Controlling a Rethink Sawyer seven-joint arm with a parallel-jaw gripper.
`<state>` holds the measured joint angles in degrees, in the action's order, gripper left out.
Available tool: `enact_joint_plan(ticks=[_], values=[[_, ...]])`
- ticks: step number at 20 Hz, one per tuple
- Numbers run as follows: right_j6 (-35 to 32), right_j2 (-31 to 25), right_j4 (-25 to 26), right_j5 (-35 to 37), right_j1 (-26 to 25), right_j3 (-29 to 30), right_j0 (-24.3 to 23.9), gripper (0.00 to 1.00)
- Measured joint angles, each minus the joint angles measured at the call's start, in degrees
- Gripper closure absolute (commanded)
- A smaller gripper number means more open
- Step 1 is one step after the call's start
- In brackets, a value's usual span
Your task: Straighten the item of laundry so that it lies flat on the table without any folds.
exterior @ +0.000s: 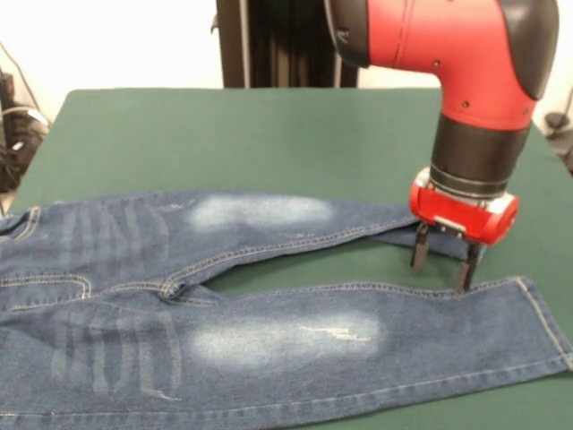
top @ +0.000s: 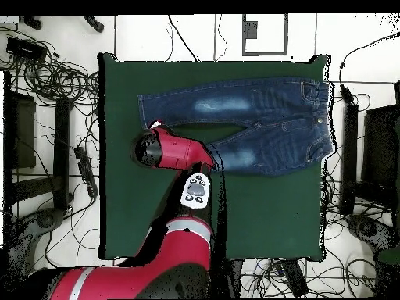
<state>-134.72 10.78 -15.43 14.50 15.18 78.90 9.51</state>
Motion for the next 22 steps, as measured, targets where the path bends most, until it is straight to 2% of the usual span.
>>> enact_joint_plan(ticks=[2,6,8,11,15,22], values=[[0.0,0.0,0.0,1.4,1.3,0.5,-0.1,0.0],[0.0,0.1,0.4,8.3,5.7,0.9,-1.1,0.0],[0.0,0.3,1.1,14.5,9.7,0.9,-2.6,0.0],[0.0,0.9,2.0,17.6,12.5,0.9,-3.8,0.0],[0.0,2.5,4.8,19.4,17.7,1.1,-6.9,0.0],[0.0,3.5,7.7,18.3,23.3,4.1,-11.5,0.0]])
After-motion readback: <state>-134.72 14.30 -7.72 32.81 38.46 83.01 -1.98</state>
